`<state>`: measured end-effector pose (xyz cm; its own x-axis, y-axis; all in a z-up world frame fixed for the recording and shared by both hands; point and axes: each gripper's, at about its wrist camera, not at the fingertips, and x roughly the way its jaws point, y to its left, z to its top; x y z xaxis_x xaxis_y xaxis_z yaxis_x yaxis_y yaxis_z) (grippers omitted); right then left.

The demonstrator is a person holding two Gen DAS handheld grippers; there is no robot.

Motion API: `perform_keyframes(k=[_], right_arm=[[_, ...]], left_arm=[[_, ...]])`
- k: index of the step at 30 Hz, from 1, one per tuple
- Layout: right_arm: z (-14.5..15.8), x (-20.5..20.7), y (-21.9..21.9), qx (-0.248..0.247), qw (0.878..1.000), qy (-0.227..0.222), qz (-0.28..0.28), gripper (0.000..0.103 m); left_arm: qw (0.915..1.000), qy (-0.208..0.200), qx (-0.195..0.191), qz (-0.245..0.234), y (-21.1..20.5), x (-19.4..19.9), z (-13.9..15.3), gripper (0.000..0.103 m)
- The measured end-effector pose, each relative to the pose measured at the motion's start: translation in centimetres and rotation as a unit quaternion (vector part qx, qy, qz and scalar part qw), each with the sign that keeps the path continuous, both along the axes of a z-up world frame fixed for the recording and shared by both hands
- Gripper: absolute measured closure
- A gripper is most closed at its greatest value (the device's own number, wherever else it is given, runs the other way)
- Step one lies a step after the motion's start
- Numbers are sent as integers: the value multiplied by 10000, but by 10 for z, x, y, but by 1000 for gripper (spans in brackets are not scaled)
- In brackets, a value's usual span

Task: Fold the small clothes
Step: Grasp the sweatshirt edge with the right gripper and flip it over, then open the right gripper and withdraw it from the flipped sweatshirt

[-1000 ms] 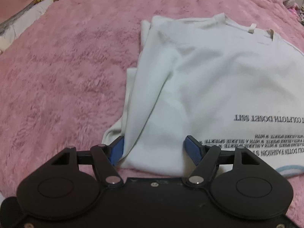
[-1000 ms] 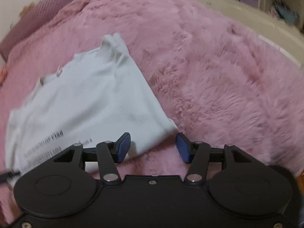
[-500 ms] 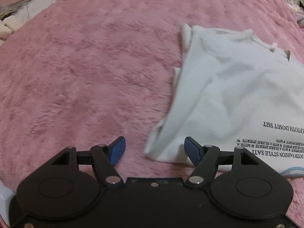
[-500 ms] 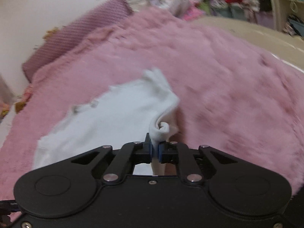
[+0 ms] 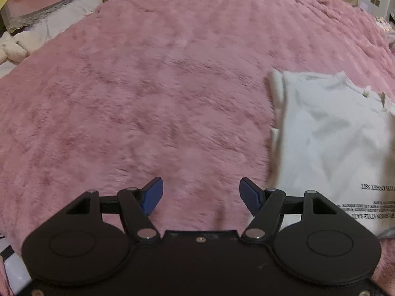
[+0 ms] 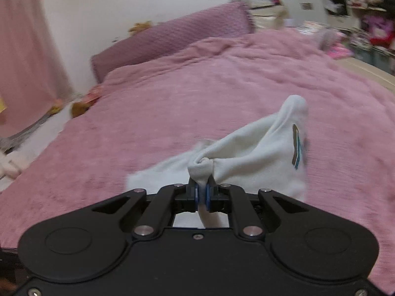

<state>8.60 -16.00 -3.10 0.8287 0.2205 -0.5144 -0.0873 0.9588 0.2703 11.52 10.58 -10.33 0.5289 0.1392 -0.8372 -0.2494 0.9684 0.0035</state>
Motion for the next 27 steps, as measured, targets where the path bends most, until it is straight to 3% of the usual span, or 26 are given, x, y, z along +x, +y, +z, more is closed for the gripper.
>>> perform_keyframes(k=[6,12,15,17,25,27], right_arm=[[-15,1,90,19,9949,201,985,101],[-80,-15,155,-249,9825,988,1560,101],[-113,-11,160,-542,9803,1256,1426,101],[-124,-13,155,-465,9803,1327,1390,101],[-117,-8,156,-573,9756,1326,1655,100],[-117,-8,153,-517,9748,1272,1760,95]], left_arm=[[9994,-81,-163,302,41,-13,2,33],[9983,23,-264,526,68,-22,-11,33],[9983,120,-250,512,72,-24,-17,33],[9985,185,-226,468,71,-25,-20,33],[9987,246,-216,403,60,-18,-22,33],[9988,226,-197,383,56,-17,-18,33]])
